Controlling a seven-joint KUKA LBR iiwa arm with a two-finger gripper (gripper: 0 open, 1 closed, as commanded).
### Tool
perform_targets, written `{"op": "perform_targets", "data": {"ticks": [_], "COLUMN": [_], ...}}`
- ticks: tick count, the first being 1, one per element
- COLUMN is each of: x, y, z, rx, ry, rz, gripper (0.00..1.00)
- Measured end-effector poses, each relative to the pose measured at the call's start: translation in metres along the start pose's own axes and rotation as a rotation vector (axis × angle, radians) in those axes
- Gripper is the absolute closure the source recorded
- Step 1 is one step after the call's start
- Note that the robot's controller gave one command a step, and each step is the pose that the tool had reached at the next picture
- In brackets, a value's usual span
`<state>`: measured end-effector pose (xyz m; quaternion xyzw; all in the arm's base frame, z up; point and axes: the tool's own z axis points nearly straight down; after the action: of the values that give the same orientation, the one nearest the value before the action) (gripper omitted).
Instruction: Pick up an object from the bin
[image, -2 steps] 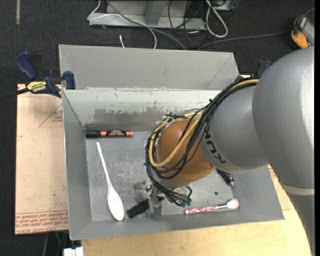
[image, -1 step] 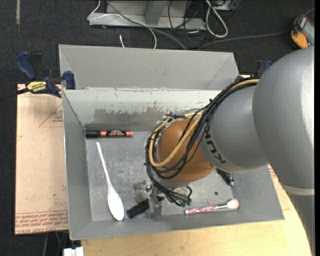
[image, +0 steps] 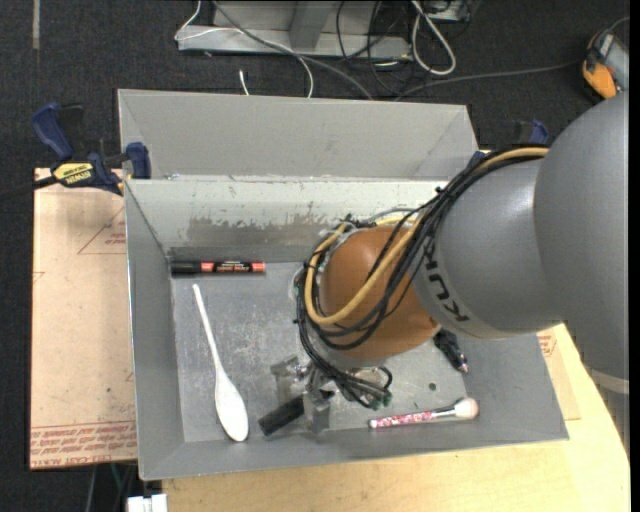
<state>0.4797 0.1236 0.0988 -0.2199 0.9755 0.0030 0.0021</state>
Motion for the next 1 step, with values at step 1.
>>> {"op": "perform_targets", "data": {"ticks": [1], "x": [-0.0014], "y": [-0.0001], "z": [-0.0342], "rx": [0.001], "ry": [-0.005], "rz": [0.0], "gripper": [1.0]}}
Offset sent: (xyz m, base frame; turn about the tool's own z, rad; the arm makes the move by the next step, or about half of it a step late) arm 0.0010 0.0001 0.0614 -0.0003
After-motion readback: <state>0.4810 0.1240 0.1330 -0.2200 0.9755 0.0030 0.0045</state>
